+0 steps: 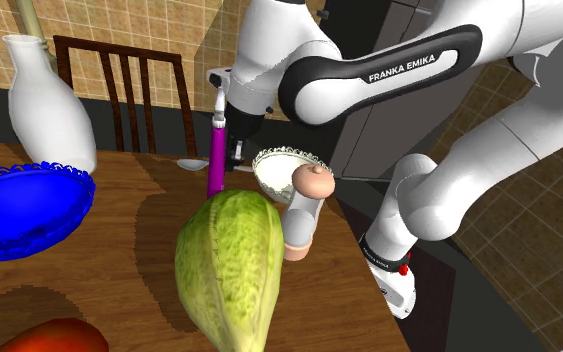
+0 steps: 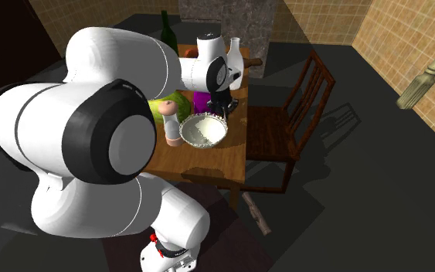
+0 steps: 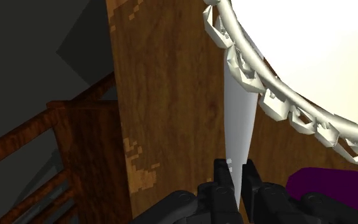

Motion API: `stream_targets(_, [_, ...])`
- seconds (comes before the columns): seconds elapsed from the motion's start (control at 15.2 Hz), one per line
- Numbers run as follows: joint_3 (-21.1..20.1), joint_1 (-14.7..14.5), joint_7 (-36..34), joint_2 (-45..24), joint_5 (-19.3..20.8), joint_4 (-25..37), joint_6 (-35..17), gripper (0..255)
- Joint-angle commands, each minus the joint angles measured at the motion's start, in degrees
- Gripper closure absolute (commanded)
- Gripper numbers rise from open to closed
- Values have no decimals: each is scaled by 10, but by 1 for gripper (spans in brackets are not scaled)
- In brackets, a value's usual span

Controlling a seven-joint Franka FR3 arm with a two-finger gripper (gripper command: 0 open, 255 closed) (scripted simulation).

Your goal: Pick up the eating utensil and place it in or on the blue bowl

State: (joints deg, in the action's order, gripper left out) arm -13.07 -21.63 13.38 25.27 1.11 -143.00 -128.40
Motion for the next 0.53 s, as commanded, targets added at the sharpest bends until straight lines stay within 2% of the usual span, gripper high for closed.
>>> stream_targets(0.0, [2,-1,3,6,-1,11,17,255])
stream_targets(0.46, [7,-1,9,20,-4,54,74,255])
